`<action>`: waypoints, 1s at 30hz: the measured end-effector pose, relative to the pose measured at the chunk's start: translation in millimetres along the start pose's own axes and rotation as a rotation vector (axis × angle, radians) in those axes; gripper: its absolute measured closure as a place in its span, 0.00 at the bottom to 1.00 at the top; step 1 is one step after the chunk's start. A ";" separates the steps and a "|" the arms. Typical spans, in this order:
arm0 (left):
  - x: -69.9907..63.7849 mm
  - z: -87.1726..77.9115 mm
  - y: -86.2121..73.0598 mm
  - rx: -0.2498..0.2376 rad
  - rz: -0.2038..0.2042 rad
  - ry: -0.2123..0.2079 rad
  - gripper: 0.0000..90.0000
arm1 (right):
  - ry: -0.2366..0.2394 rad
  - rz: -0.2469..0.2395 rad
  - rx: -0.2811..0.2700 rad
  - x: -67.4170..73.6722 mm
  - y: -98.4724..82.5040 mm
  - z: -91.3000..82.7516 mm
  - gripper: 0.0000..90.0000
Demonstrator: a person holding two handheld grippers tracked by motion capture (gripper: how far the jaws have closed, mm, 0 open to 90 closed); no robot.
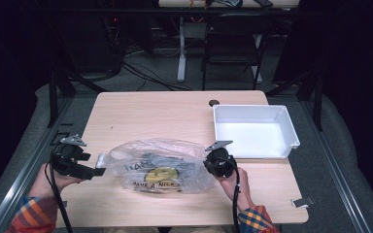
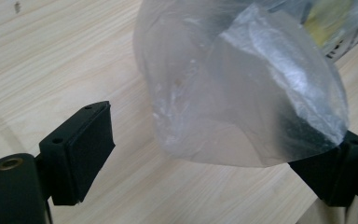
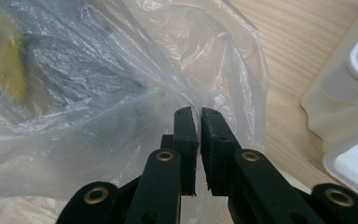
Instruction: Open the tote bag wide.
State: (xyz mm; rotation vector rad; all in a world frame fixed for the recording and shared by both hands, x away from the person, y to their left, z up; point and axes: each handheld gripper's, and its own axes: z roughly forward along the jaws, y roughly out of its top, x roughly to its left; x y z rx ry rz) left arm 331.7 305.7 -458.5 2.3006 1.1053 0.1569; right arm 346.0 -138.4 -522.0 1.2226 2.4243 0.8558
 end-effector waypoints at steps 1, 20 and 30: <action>-1.0 0.3 0.7 -0.001 0.003 -0.010 0.13 | 0.001 -0.001 -0.003 1.0 0.0 0.5 0.95; -13.2 50.0 34.5 -0.020 0.106 0.025 0.45 | -0.017 -0.019 -0.010 2.3 2.4 5.3 0.99; 6.0 99.2 35.1 0.016 0.025 0.090 0.96 | -0.071 -0.050 0.033 0.1 5.4 24.8 1.00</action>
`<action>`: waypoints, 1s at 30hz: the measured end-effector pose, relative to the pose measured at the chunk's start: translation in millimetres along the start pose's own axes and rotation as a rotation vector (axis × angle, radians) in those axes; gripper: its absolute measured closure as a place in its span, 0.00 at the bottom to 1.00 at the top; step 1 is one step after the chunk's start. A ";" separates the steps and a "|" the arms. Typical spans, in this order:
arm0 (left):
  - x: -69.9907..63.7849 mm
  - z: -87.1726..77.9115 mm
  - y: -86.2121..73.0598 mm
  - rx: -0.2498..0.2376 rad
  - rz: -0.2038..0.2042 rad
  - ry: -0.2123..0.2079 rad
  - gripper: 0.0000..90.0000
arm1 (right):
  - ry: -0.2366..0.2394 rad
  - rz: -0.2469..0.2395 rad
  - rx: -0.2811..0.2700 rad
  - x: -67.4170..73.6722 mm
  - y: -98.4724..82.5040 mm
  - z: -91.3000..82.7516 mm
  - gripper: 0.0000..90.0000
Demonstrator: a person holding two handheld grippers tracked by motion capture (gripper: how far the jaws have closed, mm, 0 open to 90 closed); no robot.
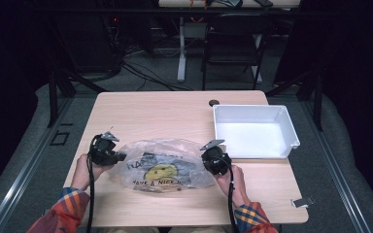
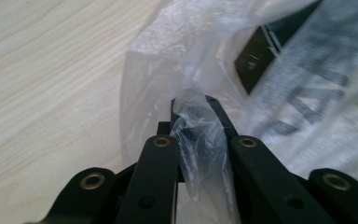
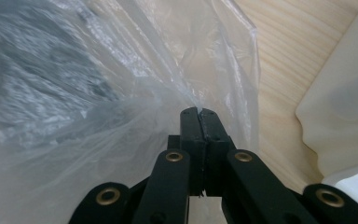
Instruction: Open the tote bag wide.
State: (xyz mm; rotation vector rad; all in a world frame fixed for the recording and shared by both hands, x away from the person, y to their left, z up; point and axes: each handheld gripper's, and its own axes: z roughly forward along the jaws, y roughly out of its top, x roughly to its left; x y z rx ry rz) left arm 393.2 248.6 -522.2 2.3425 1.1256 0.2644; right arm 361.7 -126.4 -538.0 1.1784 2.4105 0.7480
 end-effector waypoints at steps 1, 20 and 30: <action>0.4 3.4 0.9 0.006 -0.006 0.015 0.97 | -0.008 -0.001 0.010 -0.5 -0.1 2.4 1.00; -2.5 16.3 -10.2 0.167 0.006 0.031 0.99 | 0.072 0.033 0.044 -14.7 -1.7 -13.2 0.64; -7.6 4.8 -10.3 0.133 -0.002 -0.028 0.98 | 0.152 0.069 -0.125 -12.5 8.9 -70.9 0.49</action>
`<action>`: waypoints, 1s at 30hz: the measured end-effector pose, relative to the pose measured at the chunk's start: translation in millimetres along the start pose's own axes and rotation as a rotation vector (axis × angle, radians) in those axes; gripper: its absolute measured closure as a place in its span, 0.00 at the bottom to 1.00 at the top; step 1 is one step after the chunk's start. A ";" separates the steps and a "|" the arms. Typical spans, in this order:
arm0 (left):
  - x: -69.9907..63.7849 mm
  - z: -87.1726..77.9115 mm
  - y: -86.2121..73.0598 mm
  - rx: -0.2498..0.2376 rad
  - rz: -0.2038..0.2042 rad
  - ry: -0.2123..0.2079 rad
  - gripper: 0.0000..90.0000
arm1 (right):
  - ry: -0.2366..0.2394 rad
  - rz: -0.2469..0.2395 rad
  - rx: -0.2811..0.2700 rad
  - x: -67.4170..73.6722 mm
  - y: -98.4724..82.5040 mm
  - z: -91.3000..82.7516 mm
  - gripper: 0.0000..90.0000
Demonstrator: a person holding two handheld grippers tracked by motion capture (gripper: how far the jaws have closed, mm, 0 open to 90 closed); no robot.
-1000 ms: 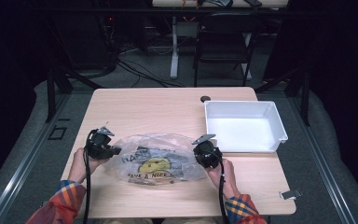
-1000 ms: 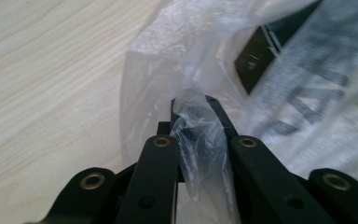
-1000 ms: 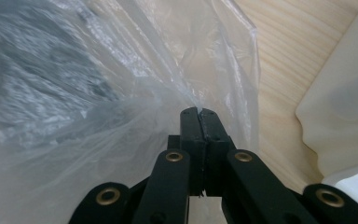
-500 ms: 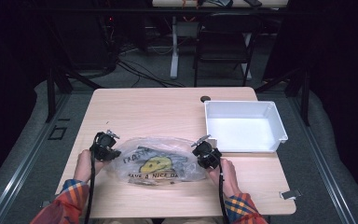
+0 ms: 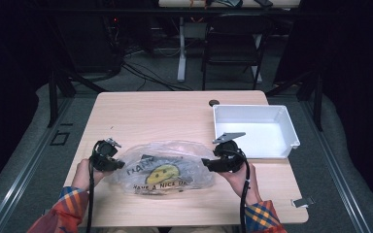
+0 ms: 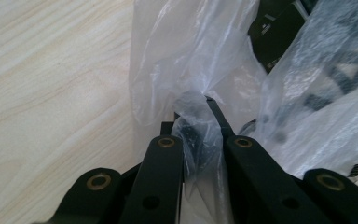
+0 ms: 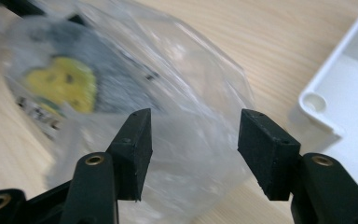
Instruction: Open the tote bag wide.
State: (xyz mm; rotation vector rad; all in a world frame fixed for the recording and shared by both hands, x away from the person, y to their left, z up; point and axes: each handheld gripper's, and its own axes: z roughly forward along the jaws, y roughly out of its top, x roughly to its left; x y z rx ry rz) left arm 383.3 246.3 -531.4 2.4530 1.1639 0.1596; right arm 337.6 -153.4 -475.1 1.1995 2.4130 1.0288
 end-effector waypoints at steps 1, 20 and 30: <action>-0.9 -0.2 0.4 -0.005 0.002 -0.001 0.98 | 0.008 -0.003 -0.012 3.3 1.5 -1.4 0.48; -3.8 1.7 0.4 -0.042 -0.008 -0.032 0.98 | 0.047 -0.119 0.236 39.2 -8.3 52.3 0.89; -4.1 -1.4 0.2 -0.075 -0.006 -0.021 0.99 | 0.022 -0.126 0.283 33.2 -16.6 49.1 1.00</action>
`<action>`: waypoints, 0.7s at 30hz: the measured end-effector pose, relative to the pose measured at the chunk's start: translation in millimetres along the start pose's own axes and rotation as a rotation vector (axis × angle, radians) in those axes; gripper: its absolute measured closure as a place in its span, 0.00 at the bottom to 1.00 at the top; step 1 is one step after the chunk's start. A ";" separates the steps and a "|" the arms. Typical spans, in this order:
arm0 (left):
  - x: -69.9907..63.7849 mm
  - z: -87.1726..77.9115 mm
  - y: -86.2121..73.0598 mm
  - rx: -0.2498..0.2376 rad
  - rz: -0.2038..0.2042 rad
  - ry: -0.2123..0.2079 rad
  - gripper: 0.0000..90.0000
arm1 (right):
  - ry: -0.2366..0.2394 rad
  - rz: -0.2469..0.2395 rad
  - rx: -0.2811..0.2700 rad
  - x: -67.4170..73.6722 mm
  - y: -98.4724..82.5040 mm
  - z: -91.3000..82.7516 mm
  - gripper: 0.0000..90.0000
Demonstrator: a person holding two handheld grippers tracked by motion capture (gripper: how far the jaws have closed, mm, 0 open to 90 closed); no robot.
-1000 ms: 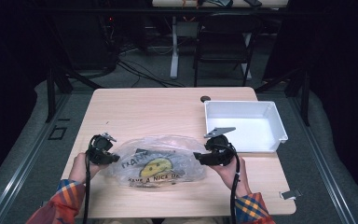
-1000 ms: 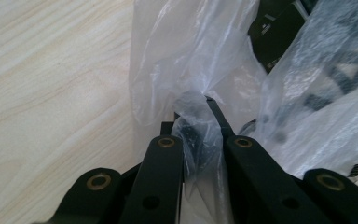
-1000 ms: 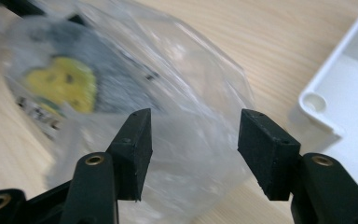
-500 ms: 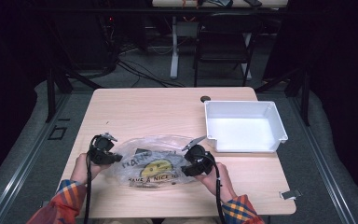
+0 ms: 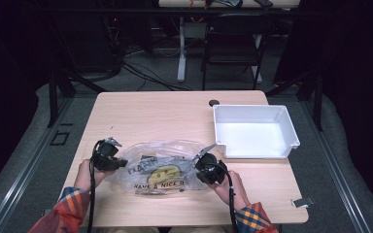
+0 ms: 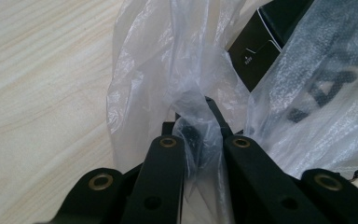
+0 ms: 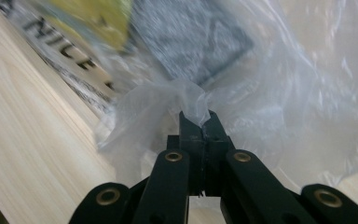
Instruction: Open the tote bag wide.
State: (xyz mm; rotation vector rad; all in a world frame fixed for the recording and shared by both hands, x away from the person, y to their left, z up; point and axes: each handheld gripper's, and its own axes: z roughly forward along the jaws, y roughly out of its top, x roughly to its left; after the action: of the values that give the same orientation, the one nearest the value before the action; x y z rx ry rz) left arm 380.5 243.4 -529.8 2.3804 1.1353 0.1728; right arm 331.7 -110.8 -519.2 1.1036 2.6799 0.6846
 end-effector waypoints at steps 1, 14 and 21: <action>0.1 -0.2 0.2 -0.003 0.003 0.004 0.99 | -0.006 0.004 0.008 -1.6 -2.1 0.9 1.00; -1.6 4.6 2.0 -0.047 0.008 0.035 0.98 | -0.163 0.061 0.094 -28.1 -12.6 17.4 0.99; -4.1 4.5 2.5 -0.058 0.011 0.033 0.98 | -0.071 0.105 0.024 -33.6 -11.9 -2.4 0.58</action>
State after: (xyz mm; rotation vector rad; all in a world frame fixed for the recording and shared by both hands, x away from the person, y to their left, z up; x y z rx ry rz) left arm 381.0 237.3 -532.0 2.3411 1.1168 0.2466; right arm 347.4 -142.6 -523.4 1.2574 2.5929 0.6198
